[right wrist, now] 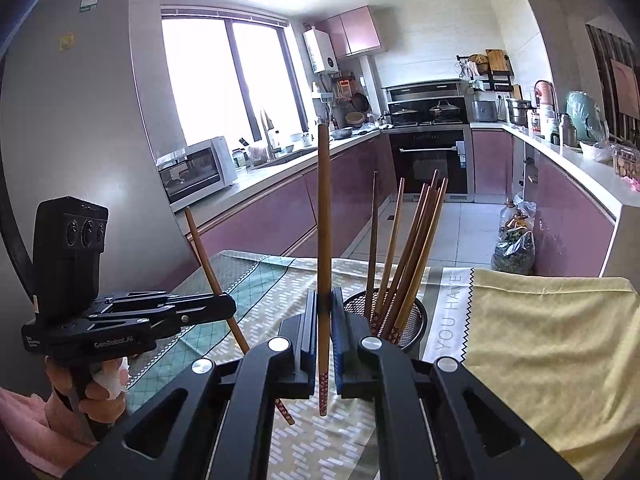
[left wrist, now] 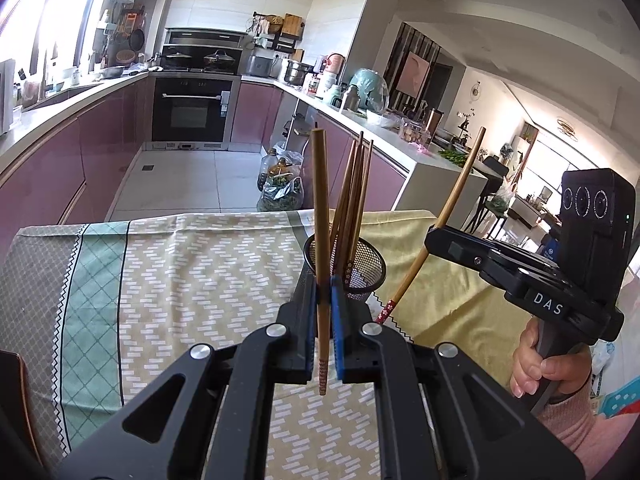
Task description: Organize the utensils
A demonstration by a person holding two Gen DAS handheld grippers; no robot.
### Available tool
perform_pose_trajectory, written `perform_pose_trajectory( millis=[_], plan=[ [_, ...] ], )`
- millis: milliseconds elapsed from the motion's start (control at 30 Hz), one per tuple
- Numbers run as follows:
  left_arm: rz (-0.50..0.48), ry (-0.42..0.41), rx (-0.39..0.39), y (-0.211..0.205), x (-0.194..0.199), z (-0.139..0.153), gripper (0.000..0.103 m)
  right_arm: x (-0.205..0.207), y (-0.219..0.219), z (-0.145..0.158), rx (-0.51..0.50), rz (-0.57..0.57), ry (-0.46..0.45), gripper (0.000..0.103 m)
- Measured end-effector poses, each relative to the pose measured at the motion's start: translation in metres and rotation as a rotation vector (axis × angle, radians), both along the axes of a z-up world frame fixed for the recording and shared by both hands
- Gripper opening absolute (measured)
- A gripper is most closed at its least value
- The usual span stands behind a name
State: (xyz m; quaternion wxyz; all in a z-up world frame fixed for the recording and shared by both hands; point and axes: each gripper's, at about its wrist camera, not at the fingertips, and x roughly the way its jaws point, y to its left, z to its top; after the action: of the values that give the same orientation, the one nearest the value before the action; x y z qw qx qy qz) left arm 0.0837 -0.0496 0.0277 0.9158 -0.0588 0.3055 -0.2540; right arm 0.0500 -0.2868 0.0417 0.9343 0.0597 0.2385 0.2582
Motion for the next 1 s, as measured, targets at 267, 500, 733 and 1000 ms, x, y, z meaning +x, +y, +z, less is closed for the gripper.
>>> perform_pose_trajectory(
  millis=[267, 500, 733, 1000],
  plan=[
    [-0.012, -0.020, -0.007, -0.002, 0.004, 0.008, 0.007, 0.004, -0.003, 0.006, 0.010, -0.002, -0.011, 0.006],
    [-0.020, -0.035, -0.010, -0.004, 0.008, 0.014, 0.007, 0.005, -0.002, 0.010, 0.011, -0.001, -0.023, 0.006],
    [-0.027, -0.045, -0.007, -0.008, 0.010, 0.017, 0.007, 0.006, -0.002, 0.011, 0.011, 0.005, -0.026, 0.006],
    [-0.030, -0.054, -0.001, -0.011, 0.013, 0.021, 0.007, 0.006, -0.004, 0.012, 0.010, 0.006, -0.028, 0.006]
  ],
)
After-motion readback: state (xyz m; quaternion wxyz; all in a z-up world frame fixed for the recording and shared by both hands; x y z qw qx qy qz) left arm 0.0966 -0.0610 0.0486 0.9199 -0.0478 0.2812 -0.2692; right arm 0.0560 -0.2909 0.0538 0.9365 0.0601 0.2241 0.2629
